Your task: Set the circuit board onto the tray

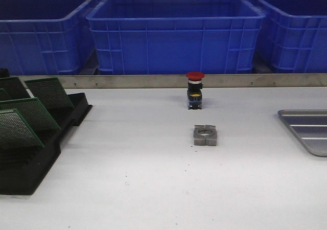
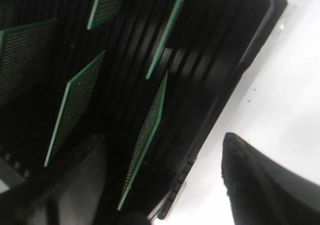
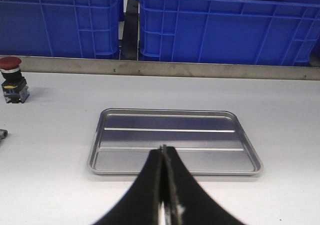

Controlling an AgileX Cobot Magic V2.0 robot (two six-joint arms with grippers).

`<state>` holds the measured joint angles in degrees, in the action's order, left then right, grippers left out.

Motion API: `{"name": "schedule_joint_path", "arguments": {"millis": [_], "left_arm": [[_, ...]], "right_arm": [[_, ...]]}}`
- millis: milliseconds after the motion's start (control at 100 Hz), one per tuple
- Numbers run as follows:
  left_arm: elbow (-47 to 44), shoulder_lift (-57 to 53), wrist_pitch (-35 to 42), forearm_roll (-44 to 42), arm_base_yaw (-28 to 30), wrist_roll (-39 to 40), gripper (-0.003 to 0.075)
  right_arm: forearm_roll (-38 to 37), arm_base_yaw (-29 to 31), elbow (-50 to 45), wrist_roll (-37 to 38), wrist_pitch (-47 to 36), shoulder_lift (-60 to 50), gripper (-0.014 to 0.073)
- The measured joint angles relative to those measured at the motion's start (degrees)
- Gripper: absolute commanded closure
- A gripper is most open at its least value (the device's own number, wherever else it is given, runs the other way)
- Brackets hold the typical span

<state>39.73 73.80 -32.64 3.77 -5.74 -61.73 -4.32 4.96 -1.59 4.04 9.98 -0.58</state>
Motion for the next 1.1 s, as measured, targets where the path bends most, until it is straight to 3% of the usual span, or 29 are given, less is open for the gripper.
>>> {"name": "schedule_joint_path", "arguments": {"millis": [170, 430, 670, 900, 1100], "left_arm": [[0.0, 5.91, 3.31, -1.62, 0.0, -0.23, 0.0419], [0.38, 8.42, 6.8, -1.92, 0.0, -0.23, 0.0738], [0.51, 7.04, 5.12, -4.81, -0.13, -1.59, 0.0737], [2.27, -2.23, -4.32, -4.3, -0.13, -0.72, 0.0737], [3.14, -12.23, -11.0, 6.78, -0.13, -0.7, 0.0737]], "right_arm": [[0.0, 0.0, 0.0, 0.0, 0.0, 0.0, 0.0652], [0.0, 0.0, 0.0, 0.0, 0.0, 0.0, 0.0652], [0.0, 0.0, 0.0, 0.0, 0.0, 0.0, 0.0652], [0.0, 0.0, 0.0, 0.0, 0.0, 0.0, 0.0652], [0.0, 0.0, 0.0, 0.0, 0.0, 0.0, 0.0652]]}}
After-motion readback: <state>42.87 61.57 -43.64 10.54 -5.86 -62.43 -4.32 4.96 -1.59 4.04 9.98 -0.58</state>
